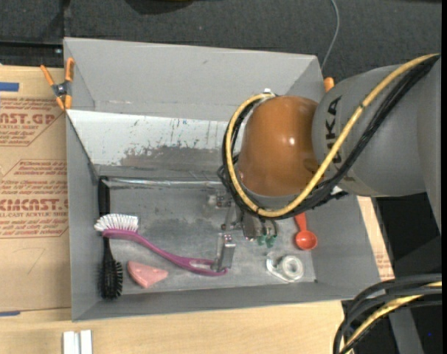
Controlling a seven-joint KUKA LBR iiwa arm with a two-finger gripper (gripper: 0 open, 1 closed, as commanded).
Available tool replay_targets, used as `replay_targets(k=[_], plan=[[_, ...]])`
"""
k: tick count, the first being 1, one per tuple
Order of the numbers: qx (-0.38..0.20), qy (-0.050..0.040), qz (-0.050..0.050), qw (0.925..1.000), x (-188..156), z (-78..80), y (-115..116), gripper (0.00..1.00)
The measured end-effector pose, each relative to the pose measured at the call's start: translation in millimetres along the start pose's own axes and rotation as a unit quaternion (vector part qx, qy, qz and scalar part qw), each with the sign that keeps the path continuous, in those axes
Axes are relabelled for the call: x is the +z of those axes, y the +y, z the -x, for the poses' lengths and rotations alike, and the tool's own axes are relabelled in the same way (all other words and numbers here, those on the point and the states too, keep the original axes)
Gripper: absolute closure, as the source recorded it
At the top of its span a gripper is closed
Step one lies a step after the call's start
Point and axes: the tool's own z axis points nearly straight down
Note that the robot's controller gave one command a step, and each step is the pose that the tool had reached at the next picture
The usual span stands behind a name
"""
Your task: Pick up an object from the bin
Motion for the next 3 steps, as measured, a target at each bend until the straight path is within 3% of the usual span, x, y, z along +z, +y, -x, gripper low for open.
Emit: replay_targets(k=[1, 2, 3], plan=[[0.001, -0.0038, 0.0, 1.0, -4.5, 1.6, -0.6, 0.0], [0.043, -0.0034, 0.001, 0.9991, 101.1, -9.2, -0.2, 0.0], [0.091, -0.0094, 0.003, 0.9958, 55.4, -14.6, 17.4, 0.0]])
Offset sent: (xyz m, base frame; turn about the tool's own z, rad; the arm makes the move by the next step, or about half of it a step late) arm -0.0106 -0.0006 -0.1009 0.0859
